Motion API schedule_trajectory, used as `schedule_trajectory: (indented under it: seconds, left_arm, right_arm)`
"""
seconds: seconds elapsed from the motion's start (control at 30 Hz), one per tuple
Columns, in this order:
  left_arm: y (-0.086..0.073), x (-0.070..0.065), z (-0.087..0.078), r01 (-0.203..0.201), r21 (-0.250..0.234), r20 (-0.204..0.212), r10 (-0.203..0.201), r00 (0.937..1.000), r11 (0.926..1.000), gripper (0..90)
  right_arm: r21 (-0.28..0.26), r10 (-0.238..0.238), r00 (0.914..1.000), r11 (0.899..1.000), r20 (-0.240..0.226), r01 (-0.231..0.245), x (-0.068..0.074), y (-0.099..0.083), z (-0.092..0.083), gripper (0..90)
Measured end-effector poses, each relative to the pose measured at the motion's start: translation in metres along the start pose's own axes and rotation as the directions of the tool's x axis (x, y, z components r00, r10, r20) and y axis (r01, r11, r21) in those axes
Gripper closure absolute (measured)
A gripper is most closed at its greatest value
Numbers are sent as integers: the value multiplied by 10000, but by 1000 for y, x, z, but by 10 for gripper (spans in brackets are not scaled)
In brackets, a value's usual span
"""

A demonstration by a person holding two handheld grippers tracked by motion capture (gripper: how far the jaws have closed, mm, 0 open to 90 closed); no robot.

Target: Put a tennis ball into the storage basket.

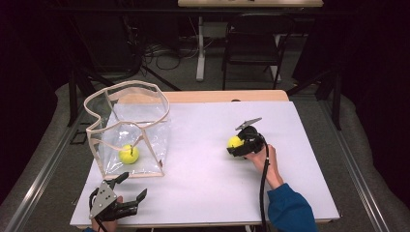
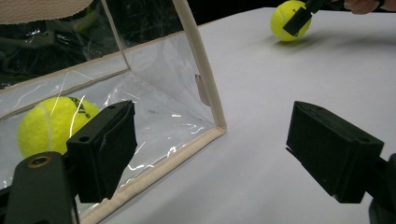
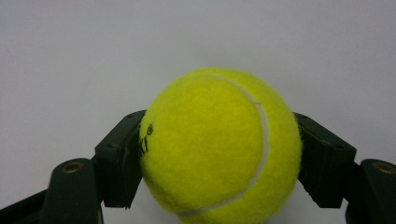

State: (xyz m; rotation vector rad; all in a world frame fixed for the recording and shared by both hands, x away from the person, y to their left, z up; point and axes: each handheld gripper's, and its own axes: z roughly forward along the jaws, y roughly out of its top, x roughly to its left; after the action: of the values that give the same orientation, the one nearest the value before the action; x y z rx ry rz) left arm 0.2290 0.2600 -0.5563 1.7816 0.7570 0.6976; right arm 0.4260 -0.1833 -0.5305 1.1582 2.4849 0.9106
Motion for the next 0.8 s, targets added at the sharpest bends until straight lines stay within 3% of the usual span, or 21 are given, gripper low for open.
schedule_trajectory:
  seconds: [0.8]
  left_arm:
    - [0, 0, 1, 62, -19, -62, -62, 10000, 10000, 158]
  right_arm:
    - [-485, -418, 9991, 9980, -104, 412, 14, 9, -27, 262]
